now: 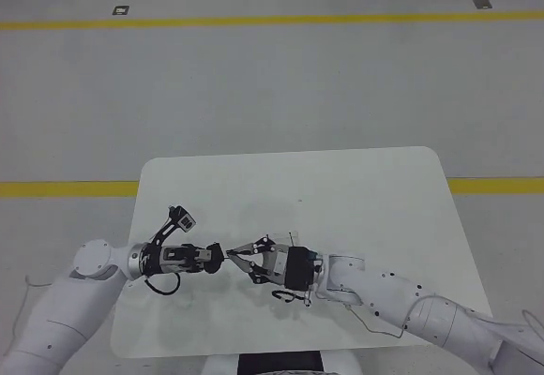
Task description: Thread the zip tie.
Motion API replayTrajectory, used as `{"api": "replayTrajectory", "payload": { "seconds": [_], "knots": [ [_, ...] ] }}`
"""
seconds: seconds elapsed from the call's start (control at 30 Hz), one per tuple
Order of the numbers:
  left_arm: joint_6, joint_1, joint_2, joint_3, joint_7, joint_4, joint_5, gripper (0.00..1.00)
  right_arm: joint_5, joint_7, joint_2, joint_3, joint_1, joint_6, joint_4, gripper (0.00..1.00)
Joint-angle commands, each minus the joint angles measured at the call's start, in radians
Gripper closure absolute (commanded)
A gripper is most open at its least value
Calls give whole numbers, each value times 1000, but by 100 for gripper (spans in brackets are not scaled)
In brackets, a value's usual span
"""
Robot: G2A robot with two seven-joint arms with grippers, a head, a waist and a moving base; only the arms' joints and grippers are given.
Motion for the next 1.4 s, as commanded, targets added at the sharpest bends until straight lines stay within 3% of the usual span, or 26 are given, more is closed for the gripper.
{"api": "replayTrajectory", "payload": {
  "seconds": [0.0, 1.37],
  "knots": [
    [0, 0, 0, 0, 0, 0, 0, 100, -15, 10, -1, 5, -6, -1, 0, 100],
    [0, 0, 0, 0, 0, 0, 0, 100, -56, 18, -17, 18, -19, -1, 37, 100]
  ]
}}
